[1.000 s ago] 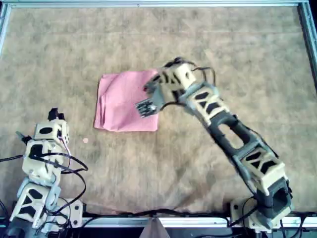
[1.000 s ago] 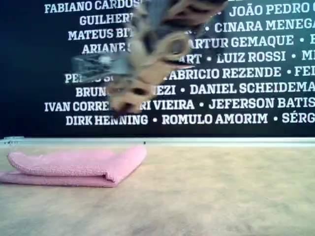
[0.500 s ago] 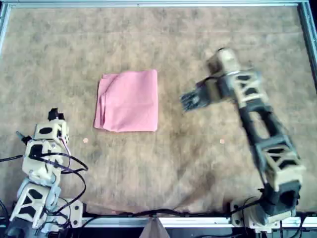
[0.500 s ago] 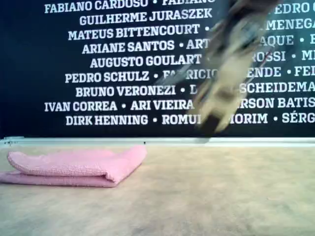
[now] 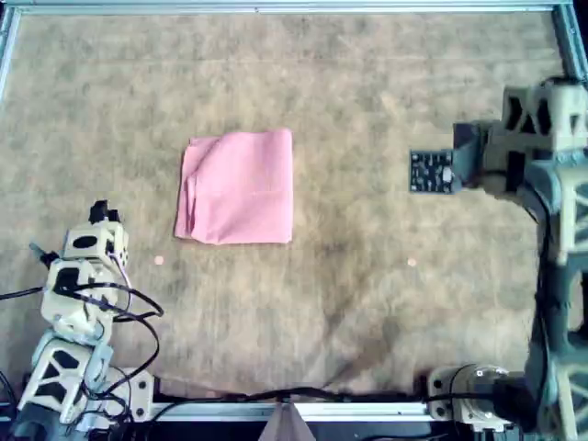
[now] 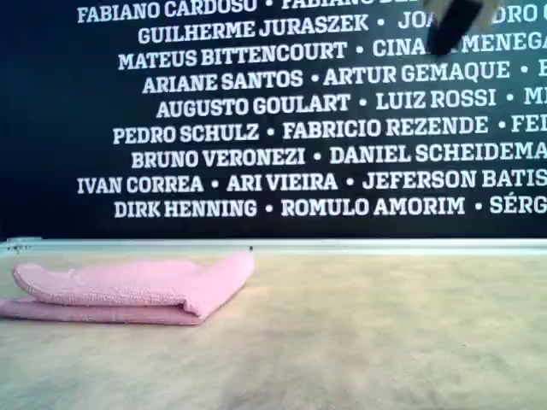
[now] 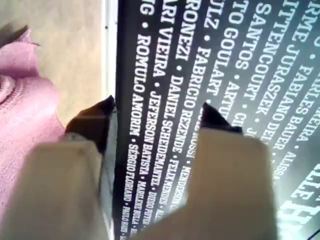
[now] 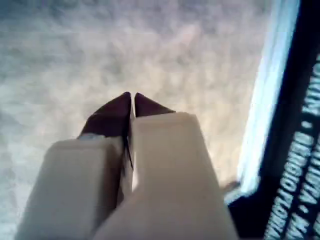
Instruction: Fold a cloth
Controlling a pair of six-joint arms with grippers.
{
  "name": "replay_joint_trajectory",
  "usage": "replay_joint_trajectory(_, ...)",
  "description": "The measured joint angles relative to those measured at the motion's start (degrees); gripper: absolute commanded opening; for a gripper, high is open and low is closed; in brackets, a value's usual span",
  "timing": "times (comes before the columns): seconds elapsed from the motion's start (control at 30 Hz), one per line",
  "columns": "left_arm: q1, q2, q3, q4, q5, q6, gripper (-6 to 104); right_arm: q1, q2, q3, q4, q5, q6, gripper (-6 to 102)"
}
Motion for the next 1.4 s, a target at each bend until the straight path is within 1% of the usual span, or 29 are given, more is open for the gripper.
replay_joint_trajectory(0.1,0.0,0.1,0.0,0.0,0.0,0.0,56,-0.7,9.5,7.6,-4.8,0.0,0.00,2)
replay_joint_trajectory(0.2,0.0,0.1,0.0,0.0,0.0,0.0,56,0.2,20.2,17.3,-10.9,0.0,0.00,2)
replay_joint_trajectory(0.47,0.0,0.1,0.0,0.0,0.0,0.0,56,0.1,49.8,48.7,-29.6,0.0,-0.09,2)
replay_joint_trajectory(0.53,0.0,0.1,0.0,0.0,0.0,0.0,56,-0.4,56.0,56.3,-34.8,0.0,-1.23,2)
replay_joint_trajectory(0.7,0.0,0.1,0.0,0.0,0.0,0.0,54,-0.2,67.1,74.7,-45.2,0.0,-6.59,2)
replay_joint_trajectory(0.77,0.0,0.2,0.0,1.0,0.0,0.0,50,-0.5,69.3,81.1,-48.8,0.0,-8.09,2)
replay_joint_trajectory(0.8,0.0,0.2,0.0,1.9,0.0,0.0,46,-1.1,70.3,83.9,-50.5,0.0,-8.35,2)
replay_joint_trajectory(0.9,0.2,0.2,0.0,5.8,0.0,0.0,34,-3.7,72.8,91.5,-56.9,0.0,-8.44,2)
replay_joint_trajectory(0.97,0.8,0.2,0.0,8.3,0.0,0.0,24,-5.7,74.0,95.8,-60.6,0.0,-8.44,3)
replay_joint_trajectory(1.1,3.2,0.2,0.0,10.3,0.0,0.0,3,-8.0,75.9,105.9,-67.1,0.0,-8.44,3)
replay_joint_trajectory(1.17,4.3,0.2,0.0,10.5,0.0,-0.2,-4,-8.4,75.9,108.0,-68.6,0.0,-8.44,3)
replay_joint_trajectory(1.2,4.7,0.2,0.0,10.7,0.0,-0.3,-4,-8.5,76.0,108.9,-69.3,-0.1,-8.17,2)
replay_joint_trajectory(1.27,5.4,0.2,0.0,11.6,0.0,-0.4,-2,-8.3,76.0,109.2,-69.9,0.2,-8.44,2)
replay_joint_trajectory(1.4,5.5,0.2,0.0,17.1,0.0,-0.4,-1,-8.3,76.0,109.3,-70.3,0.3,-8.44,2)
